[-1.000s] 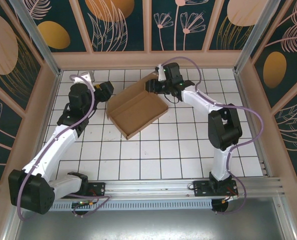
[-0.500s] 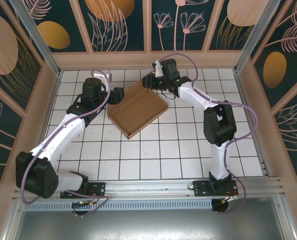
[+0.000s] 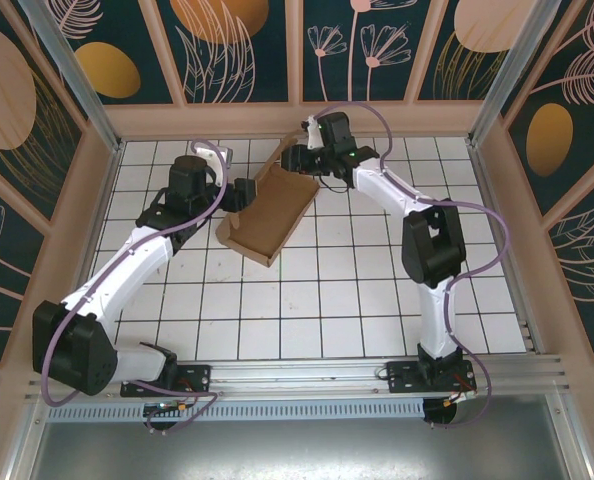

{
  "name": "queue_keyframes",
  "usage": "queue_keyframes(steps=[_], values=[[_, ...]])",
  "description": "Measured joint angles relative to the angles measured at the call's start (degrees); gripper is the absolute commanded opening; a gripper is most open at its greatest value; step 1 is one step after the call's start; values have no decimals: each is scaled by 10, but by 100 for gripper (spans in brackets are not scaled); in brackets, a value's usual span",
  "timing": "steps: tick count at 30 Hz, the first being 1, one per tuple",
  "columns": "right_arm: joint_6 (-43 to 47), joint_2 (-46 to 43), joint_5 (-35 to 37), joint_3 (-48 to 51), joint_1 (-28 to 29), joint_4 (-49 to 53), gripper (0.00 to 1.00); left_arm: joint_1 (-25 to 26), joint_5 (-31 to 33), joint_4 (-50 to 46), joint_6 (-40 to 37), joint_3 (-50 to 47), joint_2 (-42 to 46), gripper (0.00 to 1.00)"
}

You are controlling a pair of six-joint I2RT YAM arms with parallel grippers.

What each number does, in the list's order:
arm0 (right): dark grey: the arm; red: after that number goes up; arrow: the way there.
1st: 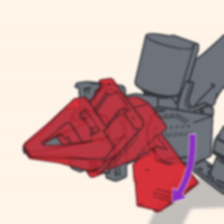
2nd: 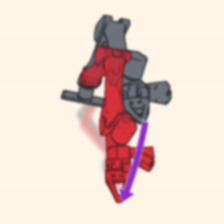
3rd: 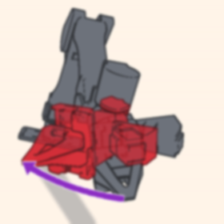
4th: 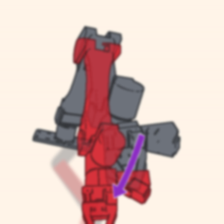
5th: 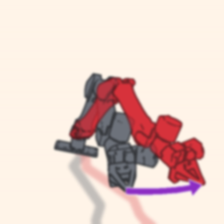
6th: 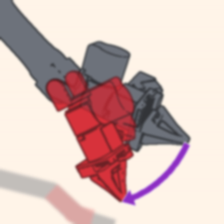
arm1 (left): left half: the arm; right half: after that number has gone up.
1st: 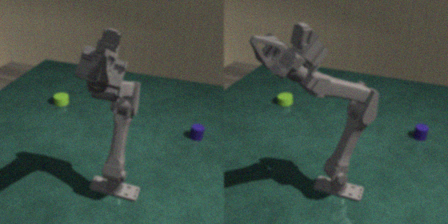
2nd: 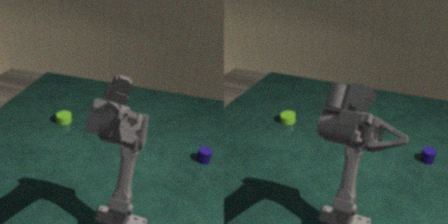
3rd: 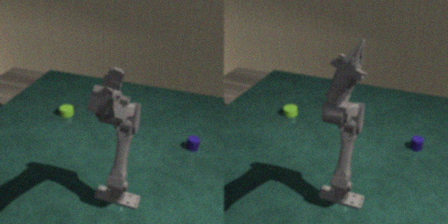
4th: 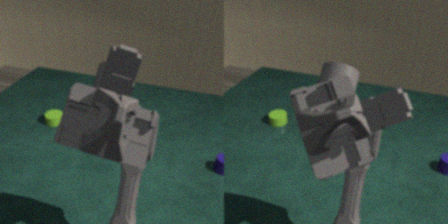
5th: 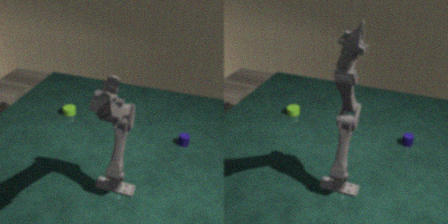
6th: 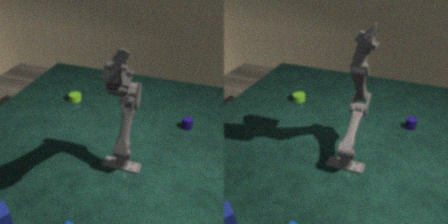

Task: Fold the paper box

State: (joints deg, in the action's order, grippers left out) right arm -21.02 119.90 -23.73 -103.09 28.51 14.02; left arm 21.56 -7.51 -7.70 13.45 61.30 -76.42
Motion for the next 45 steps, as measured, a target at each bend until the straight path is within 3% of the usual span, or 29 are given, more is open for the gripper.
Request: queue_keyframes(steps=[6, 13, 24, 35, 45], values=[[-6, 16, -4, -7, 0, 4, 45, 8, 7, 0, -10, 0, -4, 74], [-6, 16, -4, -7, 1, 5, 47, 14, 73, 0, -10, -1, -27, 73], [14, -8, 7, 36, 0, 5, 57, 14, 138, -1, -4, -1, -51, 72], [109, -72, 78, 176, -14, -23, 59, 11, 144, 0, 8, -1, -56, 71], [289, -70, 114, 233, -15, -139, 62, -9, 135, 1, 28, -1, -56, 71]])
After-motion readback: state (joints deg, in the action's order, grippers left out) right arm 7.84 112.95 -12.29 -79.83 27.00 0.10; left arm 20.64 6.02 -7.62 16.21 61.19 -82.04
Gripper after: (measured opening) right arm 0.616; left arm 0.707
